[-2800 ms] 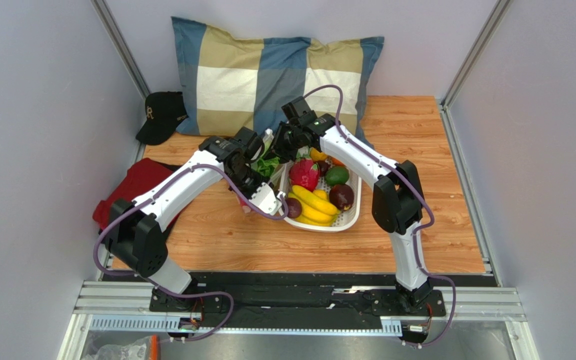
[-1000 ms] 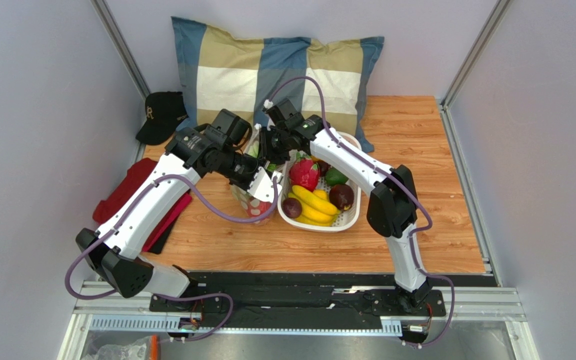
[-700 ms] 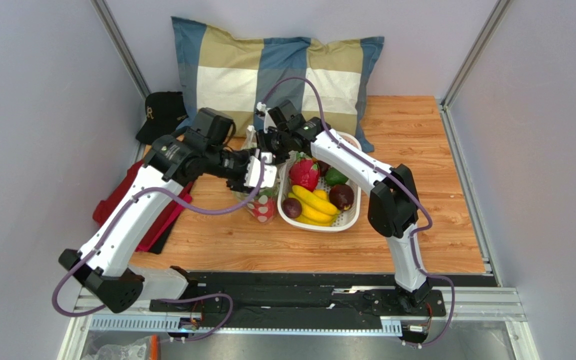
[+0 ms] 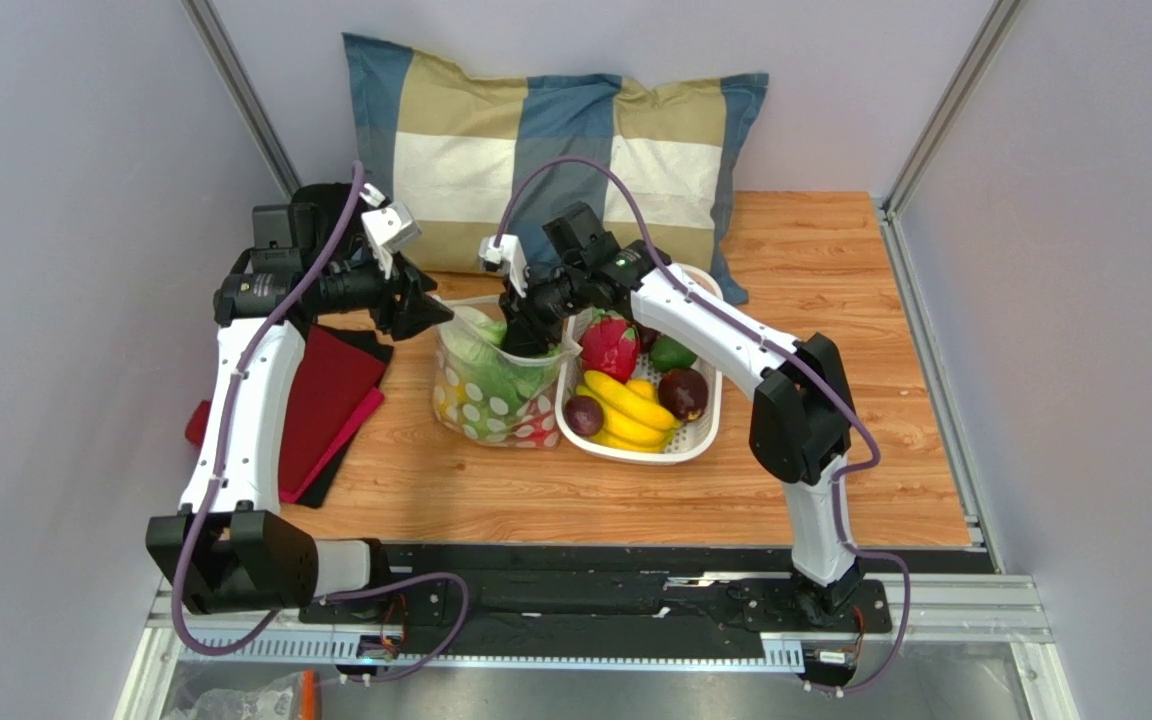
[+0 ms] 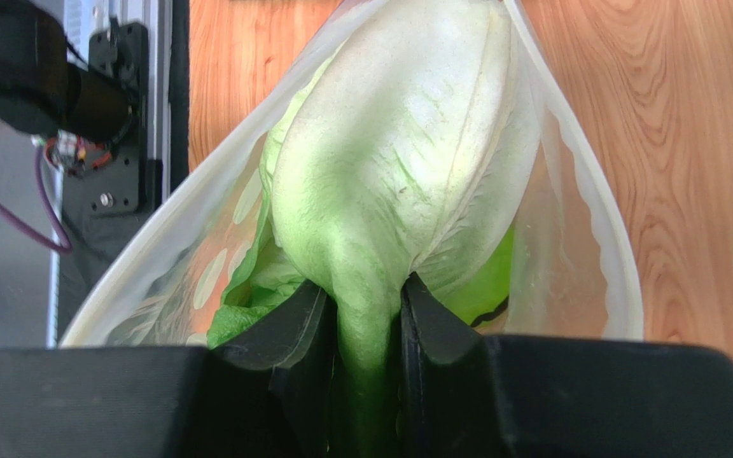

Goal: Place the food in the zip-top bag and seal the zipper
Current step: Place the fake vegetable in the zipper food storage bag.

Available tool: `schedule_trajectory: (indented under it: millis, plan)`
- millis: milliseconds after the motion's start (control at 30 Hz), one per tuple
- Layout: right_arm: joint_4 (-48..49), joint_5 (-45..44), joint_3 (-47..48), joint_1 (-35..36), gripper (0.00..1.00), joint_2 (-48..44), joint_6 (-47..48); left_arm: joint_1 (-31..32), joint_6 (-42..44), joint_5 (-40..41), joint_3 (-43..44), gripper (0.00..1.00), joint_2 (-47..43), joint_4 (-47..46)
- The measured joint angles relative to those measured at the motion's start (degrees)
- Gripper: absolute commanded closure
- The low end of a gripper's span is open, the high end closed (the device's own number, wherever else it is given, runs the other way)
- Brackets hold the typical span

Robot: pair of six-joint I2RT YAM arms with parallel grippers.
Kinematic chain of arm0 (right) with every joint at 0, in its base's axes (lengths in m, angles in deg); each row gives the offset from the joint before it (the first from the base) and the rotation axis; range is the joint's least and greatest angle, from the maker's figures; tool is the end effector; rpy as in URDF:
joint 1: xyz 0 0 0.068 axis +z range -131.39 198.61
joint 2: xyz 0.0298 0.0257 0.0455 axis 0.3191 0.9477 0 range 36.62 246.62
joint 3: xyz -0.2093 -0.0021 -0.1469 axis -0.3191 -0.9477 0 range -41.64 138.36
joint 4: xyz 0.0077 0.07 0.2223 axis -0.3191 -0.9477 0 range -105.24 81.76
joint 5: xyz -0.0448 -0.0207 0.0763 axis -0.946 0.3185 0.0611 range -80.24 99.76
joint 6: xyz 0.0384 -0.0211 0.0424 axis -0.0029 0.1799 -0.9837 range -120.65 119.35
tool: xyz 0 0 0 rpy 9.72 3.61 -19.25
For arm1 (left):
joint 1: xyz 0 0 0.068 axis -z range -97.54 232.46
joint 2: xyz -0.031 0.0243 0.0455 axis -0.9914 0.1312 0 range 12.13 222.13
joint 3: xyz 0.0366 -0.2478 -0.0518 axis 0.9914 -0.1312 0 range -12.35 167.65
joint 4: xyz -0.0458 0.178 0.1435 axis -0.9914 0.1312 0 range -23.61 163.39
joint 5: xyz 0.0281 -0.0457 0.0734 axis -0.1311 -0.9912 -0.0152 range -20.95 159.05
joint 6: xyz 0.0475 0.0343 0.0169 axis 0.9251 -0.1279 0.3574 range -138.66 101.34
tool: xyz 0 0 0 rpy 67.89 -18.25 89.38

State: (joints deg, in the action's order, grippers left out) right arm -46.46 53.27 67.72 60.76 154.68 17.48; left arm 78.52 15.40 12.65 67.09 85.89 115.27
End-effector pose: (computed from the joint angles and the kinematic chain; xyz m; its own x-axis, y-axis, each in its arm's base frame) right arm 0.2979 0.3120 0.2794 -0.2547 -0.5349 -0.8056 -0.9624 0.0586 0.2654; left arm 0.2331 -0.0220 0.3630 -0.2478 0.2936 -0.9233 0.8528 0.5183 -0.0641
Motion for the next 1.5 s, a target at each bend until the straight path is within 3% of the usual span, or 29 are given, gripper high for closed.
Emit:
schedule_trajectory:
  millis: [267, 567, 733, 800, 1067, 1233, 1333, 1367, 1433, 1500]
  plan:
    - [-1.6, 0.6, -4.7, 3.3, 0.82, -4.7, 12.6, -4.3, 2.4, -3.0, -1.4, 0.34, 3.0, 0.7]
    - [-6.2, 0.1, -4.4, 5.1, 0.71, -4.6, 18.5, -5.4, 18.1, -4.4, -8.7, 0.35, 0.9, 12.7]
    - [-9.6, -0.1, -2.1, 5.4, 0.49, -3.6, 19.5, -6.1, 20.9, -4.6, -10.4, 0.39, -1.9, 14.1]
    - [-10.4, -0.5, -1.2, 5.4, 0.42, -3.3, 19.6, -6.2, 20.9, -5.0, -10.4, 0.45, -2.7, 14.4]
    - [-11.1, -1.5, 3.0, 5.4, 0.23, -3.1, 18.2, -5.8, 23.8, -5.2, -8.5, 0.63, 0.5, 20.0]
    - [-10.9, -1.5, 3.9, 5.4, 0.24, -3.8, 17.1, -5.5, 24.7, -5.0, -6.7, 0.79, 2.1, 21.9]
    - [-10.8, -1.7, 4.7, 5.4, 0.35, -4.1, 16.1, -5.1, 25.0, -5.0, -5.6, 0.81, 2.1, 22.6]
    - [-10.9, -1.8, 5.0, 5.4, 0.47, -4.2, 15.8, -5.0, 25.1, -5.0, -5.4, 0.8, 2.1, 22.7]
    - [-10.8, -1.9, 5.4, 5.4, 0.61, -4.2, 15.5, -4.8, 25.1, -5.0, -5.1, 0.67, 2.1, 23.0]
    - [-10.9, -1.9, 5.5, 5.4, 0.71, -4.2, 14.8, -4.8, 24.6, -5.0, -4.7, 0.52, 2.1, 23.1]
